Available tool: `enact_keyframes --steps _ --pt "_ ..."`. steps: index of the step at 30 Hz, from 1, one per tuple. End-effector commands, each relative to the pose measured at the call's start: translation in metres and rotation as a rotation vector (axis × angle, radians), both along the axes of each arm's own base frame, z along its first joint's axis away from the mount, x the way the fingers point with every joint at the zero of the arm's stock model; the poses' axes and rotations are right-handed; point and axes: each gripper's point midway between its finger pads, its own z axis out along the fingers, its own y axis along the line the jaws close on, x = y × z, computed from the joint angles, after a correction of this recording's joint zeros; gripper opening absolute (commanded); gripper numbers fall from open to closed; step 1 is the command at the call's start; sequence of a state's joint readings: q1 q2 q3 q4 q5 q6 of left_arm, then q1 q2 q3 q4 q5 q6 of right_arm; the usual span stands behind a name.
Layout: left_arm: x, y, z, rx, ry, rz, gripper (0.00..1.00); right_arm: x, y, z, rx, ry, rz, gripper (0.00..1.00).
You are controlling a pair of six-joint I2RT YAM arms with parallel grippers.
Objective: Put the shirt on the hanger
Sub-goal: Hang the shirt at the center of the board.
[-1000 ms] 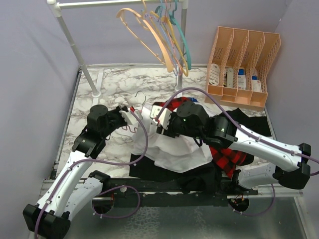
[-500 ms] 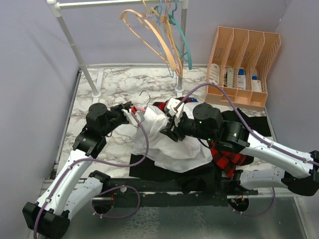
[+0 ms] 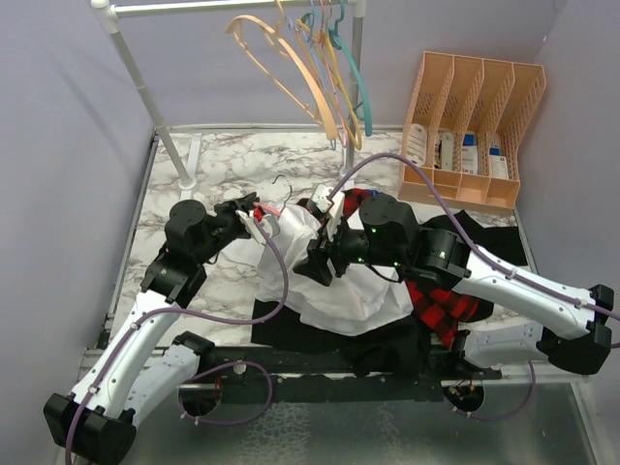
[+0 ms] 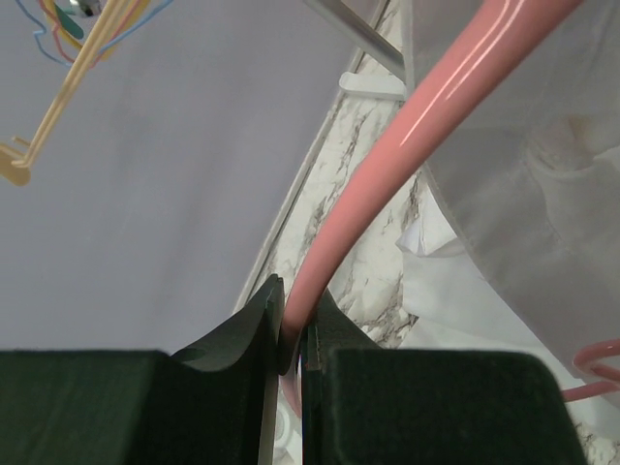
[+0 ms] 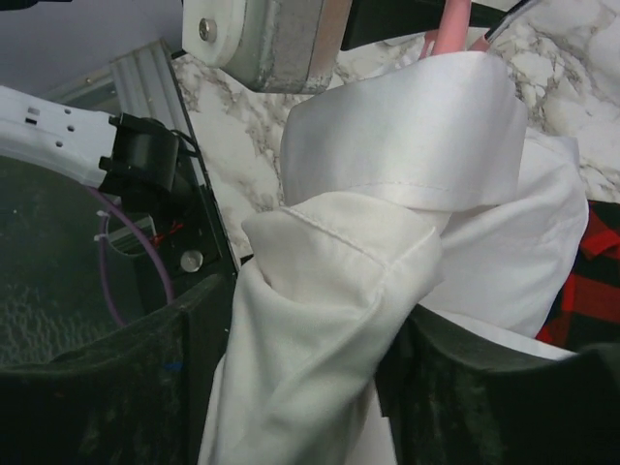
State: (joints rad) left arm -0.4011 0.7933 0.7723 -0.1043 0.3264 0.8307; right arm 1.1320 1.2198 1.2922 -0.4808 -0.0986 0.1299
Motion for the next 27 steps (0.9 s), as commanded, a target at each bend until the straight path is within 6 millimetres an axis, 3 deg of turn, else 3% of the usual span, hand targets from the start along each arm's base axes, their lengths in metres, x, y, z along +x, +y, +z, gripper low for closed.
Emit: enact_keyframes --steps 1,2,4,5,13,19,21,25,26,27 --pt "-0.011 -0.018 0.058 -0.139 -0.116 -0.093 0.0 -0.003 0.017 -0.01 -0.027 0.073 0.028 0.43" --pt "-0.011 -0.018 0.058 -0.137 -0.119 -0.094 0.0 -0.002 0.017 -0.014 -0.042 0.077 0.026 0.37" --pt "-0.011 -0.017 0.06 -0.135 -0.126 -0.092 0.0 -0.001 0.018 -0.02 -0.064 0.082 0.023 0.09" --pt "-0.011 -0.017 0.06 -0.134 -0.129 -0.091 0.0 0.001 0.019 -0.023 -0.073 0.085 0.014 0.02" --pt "-0.009 -0.015 0.06 -0.119 -0.143 -0.083 0.0 0.022 -0.001 -0.034 -0.1 0.086 -0.172 0.01" --pt "-0.003 -0.009 0.064 -0.077 -0.187 -0.048 0.02 0.016 -0.02 -0.032 -0.095 0.15 -0.236 0.01" --pt "-0.001 -0.008 0.067 -0.068 -0.2 -0.042 0.22 0.008 -0.024 -0.029 -0.077 0.181 -0.227 0.01" --pt "0.005 -0.005 0.076 -0.075 -0.207 -0.009 0.87 0.006 -0.039 -0.01 -0.001 0.165 -0.253 0.01" --pt "0.008 -0.003 0.079 -0.077 -0.209 0.007 0.97 0.006 -0.044 -0.005 0.021 0.154 -0.269 0.01" --pt "0.011 -0.001 0.083 -0.075 -0.212 0.025 0.99 0.008 -0.05 -0.001 0.032 0.143 -0.287 0.01"
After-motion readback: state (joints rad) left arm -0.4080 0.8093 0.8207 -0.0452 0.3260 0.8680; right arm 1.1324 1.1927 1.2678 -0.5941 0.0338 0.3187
